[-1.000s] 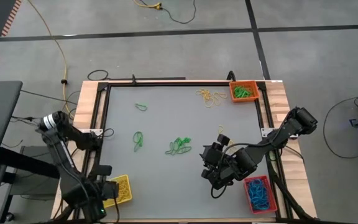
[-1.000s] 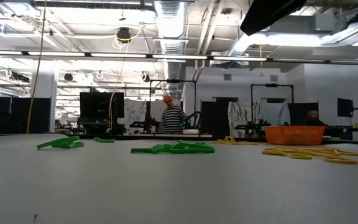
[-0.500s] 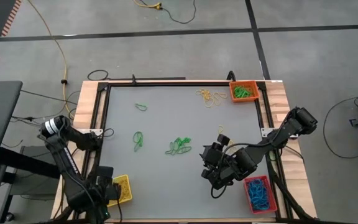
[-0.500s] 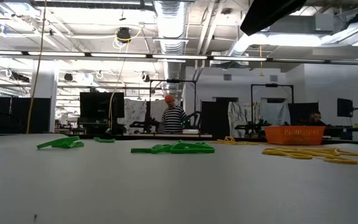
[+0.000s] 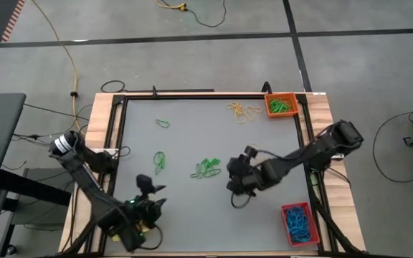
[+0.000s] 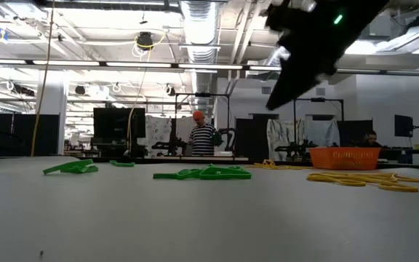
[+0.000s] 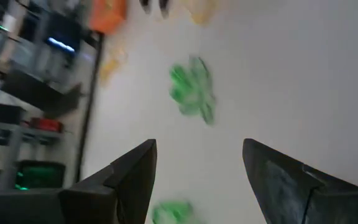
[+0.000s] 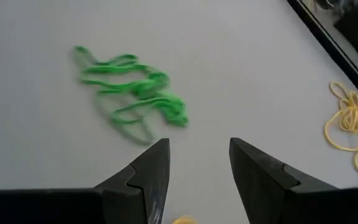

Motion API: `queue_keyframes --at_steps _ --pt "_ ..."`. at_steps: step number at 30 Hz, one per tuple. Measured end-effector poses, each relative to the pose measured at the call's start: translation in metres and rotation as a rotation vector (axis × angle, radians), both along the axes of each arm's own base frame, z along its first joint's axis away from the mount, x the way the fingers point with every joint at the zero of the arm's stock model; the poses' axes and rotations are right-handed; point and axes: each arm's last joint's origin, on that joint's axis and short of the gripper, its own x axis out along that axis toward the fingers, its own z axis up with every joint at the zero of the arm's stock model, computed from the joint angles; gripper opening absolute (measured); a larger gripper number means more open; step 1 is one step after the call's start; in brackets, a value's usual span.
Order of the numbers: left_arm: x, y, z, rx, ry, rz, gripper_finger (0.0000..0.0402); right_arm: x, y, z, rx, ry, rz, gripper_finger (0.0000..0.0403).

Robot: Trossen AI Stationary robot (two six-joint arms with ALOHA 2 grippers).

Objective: Sort rubber bands into baskets
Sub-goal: Put the yellow rubber band into the yellow bin

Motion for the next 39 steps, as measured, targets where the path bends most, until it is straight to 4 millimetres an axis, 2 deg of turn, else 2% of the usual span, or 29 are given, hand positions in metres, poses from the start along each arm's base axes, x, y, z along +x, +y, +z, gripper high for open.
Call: queue_keyframes --at_steps 3,8,11,15,21,29,34,39 --pt "0.024 0.012 -0.007 0.027 -0.017 -0.005 0.0229 0.007 -0.025 -0.009 0.020 -0.021 -0.032 0.0196" --pt "0.060 0.043 -0.031 -0.015 0.025 -0.023 0.0229 0.010 -0.073 -0.015 0.005 0.004 -0.155 0.0196" --pt "0.076 0.065 -0.049 -0.058 0.033 -0.032 0.0229 0.007 -0.105 -0.018 0.016 0.058 -0.239 0.0196" --pt "0.091 0.095 -0.068 -0.102 0.011 -0.038 0.0229 0.004 -0.141 -0.019 0.068 0.096 -0.269 0.0196" --pt "0.106 0.135 -0.081 -0.195 -0.026 -0.049 0.0229 -0.004 -0.188 -0.019 0.134 0.101 -0.310 0.0196" --pt "0.113 0.170 -0.089 -0.294 -0.080 -0.070 0.0229 -0.019 -0.240 -0.017 0.249 0.018 -0.337 0.0196" --pt "0.113 0.186 -0.094 -0.357 -0.105 -0.072 0.0229 -0.029 -0.262 -0.021 0.297 -0.071 -0.340 0.0196" --pt "0.112 0.193 -0.098 -0.398 -0.151 -0.091 0.0228 -0.042 -0.275 -0.045 0.360 -0.133 -0.346 0.0196"
